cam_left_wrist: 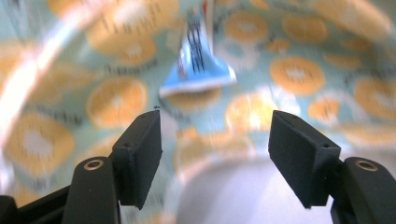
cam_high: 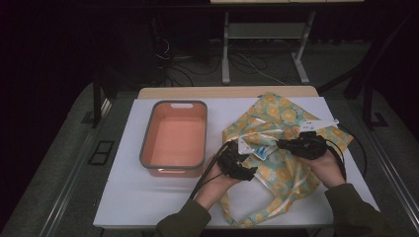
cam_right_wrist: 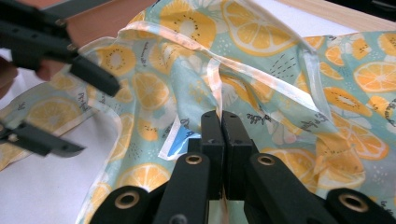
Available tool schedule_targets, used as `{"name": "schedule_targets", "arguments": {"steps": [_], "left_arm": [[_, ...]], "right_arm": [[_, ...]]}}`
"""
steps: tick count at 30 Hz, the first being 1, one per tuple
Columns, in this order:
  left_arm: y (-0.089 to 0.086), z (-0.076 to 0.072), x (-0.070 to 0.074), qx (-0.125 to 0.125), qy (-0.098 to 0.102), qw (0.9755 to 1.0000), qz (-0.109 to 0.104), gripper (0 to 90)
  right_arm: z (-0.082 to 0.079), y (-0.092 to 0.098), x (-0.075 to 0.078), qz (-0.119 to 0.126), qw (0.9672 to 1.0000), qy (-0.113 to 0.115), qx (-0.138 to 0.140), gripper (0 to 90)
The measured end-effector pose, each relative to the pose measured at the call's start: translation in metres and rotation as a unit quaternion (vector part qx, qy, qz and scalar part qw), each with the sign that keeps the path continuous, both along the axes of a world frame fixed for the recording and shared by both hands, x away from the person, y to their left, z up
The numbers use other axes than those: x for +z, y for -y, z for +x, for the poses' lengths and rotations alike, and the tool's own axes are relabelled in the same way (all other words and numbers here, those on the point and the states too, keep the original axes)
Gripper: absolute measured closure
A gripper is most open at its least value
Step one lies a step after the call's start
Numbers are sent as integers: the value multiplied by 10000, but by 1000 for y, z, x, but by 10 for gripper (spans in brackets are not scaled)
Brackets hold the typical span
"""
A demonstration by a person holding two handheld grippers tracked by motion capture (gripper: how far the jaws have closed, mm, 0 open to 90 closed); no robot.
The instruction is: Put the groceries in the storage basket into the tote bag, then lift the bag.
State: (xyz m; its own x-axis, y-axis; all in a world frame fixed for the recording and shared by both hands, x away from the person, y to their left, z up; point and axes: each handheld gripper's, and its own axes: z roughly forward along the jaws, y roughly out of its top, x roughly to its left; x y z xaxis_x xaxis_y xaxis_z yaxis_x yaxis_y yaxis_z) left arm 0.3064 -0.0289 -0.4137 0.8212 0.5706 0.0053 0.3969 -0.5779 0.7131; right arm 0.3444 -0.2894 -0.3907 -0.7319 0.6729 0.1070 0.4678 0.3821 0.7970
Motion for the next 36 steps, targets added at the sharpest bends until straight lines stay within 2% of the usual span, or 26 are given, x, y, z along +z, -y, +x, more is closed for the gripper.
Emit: {"name": "schedule_targets", "arguments": {"steps": [3,6,8,10,13,16,17,18,22,23,25,26,27,29,31,33,36], "left_arm": [[-9,-12,-5,-23,-124,9999,33,317],[-19,-22,-9,-44,-160,9999,48,312],[-32,-29,-14,21,-215,9998,-24,311],[-36,-31,-15,39,-244,9997,-5,311],[-46,-32,-18,103,-274,9996,-47,309],[-49,-30,-17,200,-284,9993,-132,309],[-50,-30,-17,193,-285,9993,-169,309],[-50,-30,-17,189,-248,9994,-150,309],[-51,-30,-16,191,-240,9994,-183,309],[-51,-29,-16,191,-240,9993,-198,309],[-51,-29,-16,188,-229,9994,-201,308],[-51,-29,-16,184,-221,9994,-181,308],[-51,-29,-16,183,-226,9994,-175,308],[-51,-29,-16,208,-226,9994,-185,307],[-51,-29,-16,206,-247,9993,-214,307],[-51,-29,-16,206,-239,9993,-207,307],[-52,-28,-16,207,-242,9993,-204,307]], "right_arm": [[-2,-3,-1,-24,10000,-16,55,887],[-4,-5,-2,-72,9999,-59,128,887],[-7,-7,-4,-111,9997,-113,185,886],[-8,-8,-5,-137,9995,-144,229,885],[-16,-18,-15,-427,9976,-282,461,881],[-18,-22,-21,-507,9966,-395,521,869],[-19,-23,-24,-573,9959,-424,553,853],[-21,-24,-25,-538,9960,-452,545,774],[-36,-20,-14,-324,9983,-198,450,644],[-36,-20,-14,-324,9983,-198,450,644],[-53,-20,-9,-189,9981,-161,570,585],[-53,-20,-9,-189,9981,-161,570,585],[-64,-22,-10,-195,9972,-212,694,571],[-69,-24,-13,-197,9965,-279,757,556],[-77,-28,-20,-316,9952,-352,858,526],[-82,-33,-28,-538,9936,-398,911,495],[-84,-37,-40,-688,9915,-575,945,462]]}}
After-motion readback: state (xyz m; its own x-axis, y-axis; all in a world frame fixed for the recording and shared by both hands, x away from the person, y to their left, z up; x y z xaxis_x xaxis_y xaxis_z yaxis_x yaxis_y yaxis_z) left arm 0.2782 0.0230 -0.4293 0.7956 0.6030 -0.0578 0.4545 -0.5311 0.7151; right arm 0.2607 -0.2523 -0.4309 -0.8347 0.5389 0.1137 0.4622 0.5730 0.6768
